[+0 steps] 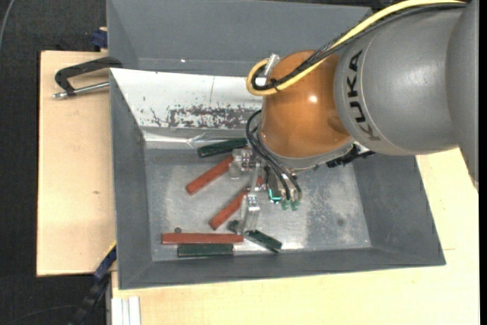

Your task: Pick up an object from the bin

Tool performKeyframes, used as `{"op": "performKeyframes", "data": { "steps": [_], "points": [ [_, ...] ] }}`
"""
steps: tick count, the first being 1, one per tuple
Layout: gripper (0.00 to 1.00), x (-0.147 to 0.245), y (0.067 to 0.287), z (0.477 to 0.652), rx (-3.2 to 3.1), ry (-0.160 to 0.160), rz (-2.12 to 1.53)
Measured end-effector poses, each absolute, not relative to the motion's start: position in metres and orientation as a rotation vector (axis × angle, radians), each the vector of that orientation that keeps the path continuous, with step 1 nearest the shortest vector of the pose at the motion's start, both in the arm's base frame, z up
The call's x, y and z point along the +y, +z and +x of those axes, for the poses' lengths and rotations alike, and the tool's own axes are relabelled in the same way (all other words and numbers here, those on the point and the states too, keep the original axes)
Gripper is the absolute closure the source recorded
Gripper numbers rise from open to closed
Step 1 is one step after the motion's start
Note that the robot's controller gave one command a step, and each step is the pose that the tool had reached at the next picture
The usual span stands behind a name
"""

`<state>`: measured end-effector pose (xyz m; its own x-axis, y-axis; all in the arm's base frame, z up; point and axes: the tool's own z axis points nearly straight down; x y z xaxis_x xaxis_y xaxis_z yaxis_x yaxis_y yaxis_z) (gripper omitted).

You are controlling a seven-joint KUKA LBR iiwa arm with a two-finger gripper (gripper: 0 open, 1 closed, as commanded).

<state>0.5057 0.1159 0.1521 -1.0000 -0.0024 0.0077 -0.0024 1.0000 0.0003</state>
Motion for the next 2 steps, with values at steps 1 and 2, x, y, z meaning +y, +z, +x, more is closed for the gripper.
{"op": "performKeyframes", "data": {
  "steps": [1,2],
  "points": [
    [0.00,0.1220,0.0710,0.5191,-3.003,-0.001,0.920],
    [1.00,0.1222,0.0737,0.5211,-3.008,-0.001,0.921]
  ]
}}
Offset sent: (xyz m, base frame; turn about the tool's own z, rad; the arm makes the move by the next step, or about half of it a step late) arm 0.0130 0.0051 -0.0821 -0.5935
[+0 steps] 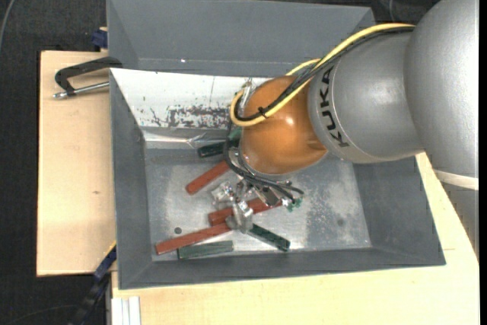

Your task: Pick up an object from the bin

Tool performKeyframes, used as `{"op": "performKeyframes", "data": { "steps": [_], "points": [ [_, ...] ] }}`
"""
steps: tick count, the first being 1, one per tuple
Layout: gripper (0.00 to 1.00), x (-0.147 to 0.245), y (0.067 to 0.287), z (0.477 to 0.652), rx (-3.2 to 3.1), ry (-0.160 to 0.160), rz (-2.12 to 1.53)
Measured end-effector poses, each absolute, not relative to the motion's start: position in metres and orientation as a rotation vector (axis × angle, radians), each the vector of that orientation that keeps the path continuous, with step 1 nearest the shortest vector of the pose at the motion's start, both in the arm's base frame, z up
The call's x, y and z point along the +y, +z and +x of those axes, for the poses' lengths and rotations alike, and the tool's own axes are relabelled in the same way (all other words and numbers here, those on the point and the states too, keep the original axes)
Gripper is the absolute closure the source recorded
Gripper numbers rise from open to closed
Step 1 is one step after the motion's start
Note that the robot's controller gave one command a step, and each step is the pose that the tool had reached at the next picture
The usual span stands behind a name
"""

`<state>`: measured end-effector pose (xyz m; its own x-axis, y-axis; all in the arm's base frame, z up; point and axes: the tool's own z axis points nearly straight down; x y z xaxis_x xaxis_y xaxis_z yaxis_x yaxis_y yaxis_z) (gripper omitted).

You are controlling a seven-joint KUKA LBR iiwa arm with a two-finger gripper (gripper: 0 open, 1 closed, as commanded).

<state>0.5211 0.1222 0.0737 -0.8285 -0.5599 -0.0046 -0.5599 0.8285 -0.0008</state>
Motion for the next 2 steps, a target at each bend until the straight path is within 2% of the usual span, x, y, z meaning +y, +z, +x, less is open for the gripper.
{"op": "performKeyframes", "data": {
  "steps": [1,2],
  "points": [
    [1.00,0.112,0.072,0.514,2.539,-0.002,-1.834],
    [1.00,0.114,0.234,0.510,2.520,-0.002,-1.861]
  ]
}}
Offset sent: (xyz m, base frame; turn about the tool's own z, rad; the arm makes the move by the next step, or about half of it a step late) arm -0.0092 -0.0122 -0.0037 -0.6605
